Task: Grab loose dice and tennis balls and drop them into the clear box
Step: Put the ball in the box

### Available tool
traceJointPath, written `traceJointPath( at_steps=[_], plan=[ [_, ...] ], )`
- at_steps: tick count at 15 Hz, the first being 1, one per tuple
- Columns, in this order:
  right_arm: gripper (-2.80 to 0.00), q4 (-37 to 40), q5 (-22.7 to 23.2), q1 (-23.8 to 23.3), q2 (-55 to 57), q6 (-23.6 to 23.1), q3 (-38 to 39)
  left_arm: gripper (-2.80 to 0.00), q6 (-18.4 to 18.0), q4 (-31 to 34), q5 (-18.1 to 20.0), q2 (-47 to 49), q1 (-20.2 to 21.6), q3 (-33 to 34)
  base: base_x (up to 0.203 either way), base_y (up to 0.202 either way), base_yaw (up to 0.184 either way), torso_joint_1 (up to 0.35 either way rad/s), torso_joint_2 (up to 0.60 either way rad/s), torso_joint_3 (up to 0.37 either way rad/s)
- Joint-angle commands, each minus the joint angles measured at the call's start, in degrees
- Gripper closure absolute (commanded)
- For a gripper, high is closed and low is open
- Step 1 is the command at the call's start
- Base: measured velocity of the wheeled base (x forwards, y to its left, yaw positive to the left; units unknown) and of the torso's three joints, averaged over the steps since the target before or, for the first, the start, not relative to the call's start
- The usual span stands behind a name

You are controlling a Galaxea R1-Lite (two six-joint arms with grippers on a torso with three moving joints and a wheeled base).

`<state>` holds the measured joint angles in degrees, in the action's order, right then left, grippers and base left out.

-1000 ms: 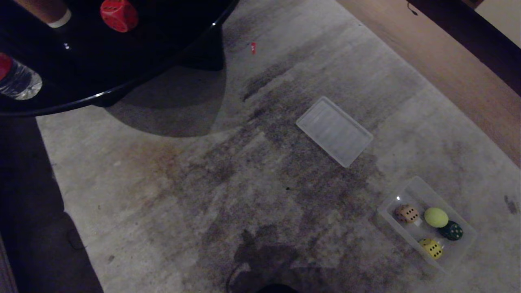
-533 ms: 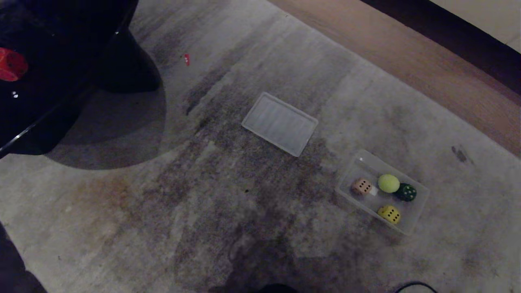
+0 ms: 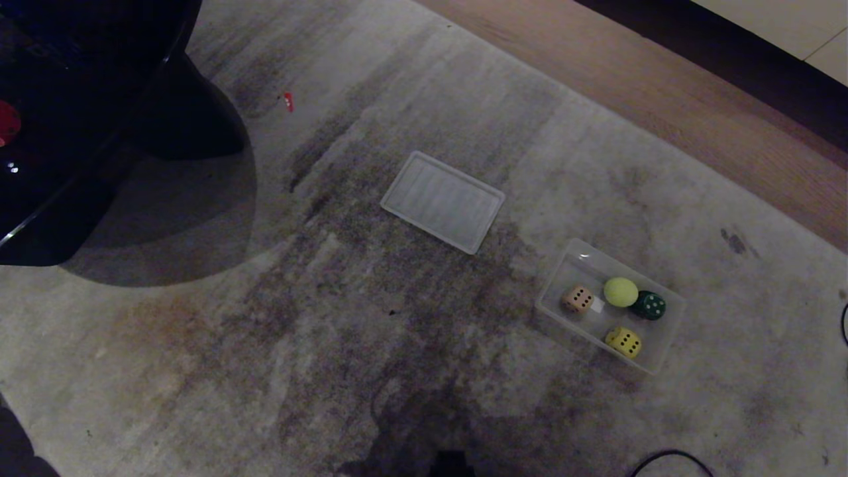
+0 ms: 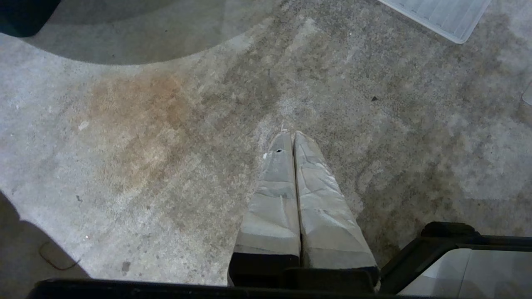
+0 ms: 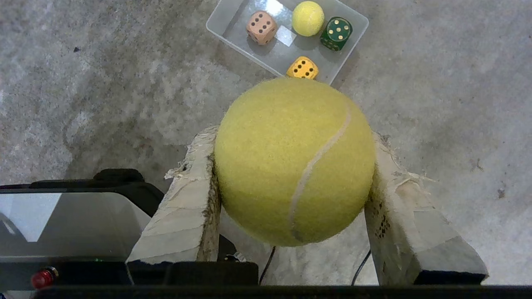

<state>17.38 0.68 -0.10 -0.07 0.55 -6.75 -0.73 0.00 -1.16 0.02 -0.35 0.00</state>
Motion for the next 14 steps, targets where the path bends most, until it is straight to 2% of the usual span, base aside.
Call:
traceJointPath(
  at_steps=[1,10,12,14],
  plan=[
    [0.00,0.11,0.11,0.05,0.16,-0.24,-0.01,0.00,0.09,0.00,-0.16,0.06,0.00,0.09,0.000,0.000,0.000,0.000,0.00,0.000],
    [0.00,0.08,-0.51,-0.05,0.22,-0.05,-0.57,0.00,0.20,0.00,-0.16,0.06,0.00,0.09,0.000,0.000,0.000,0.000,0.00,0.000],
    [0.00,0.01,-1.76,-0.07,3.99,-0.03,-2.59,0.00,0.20,0.00,-0.16,0.06,0.00,0.09,0.000,0.000,0.000,0.000,0.00,0.000],
    [0.00,-1.37,-1.94,-0.09,12.61,1.34,-5.79,0.00,0.20,0.00,-0.16,0.06,0.00,0.09,0.000,0.000,0.000,0.000,0.00,0.000]
  ],
)
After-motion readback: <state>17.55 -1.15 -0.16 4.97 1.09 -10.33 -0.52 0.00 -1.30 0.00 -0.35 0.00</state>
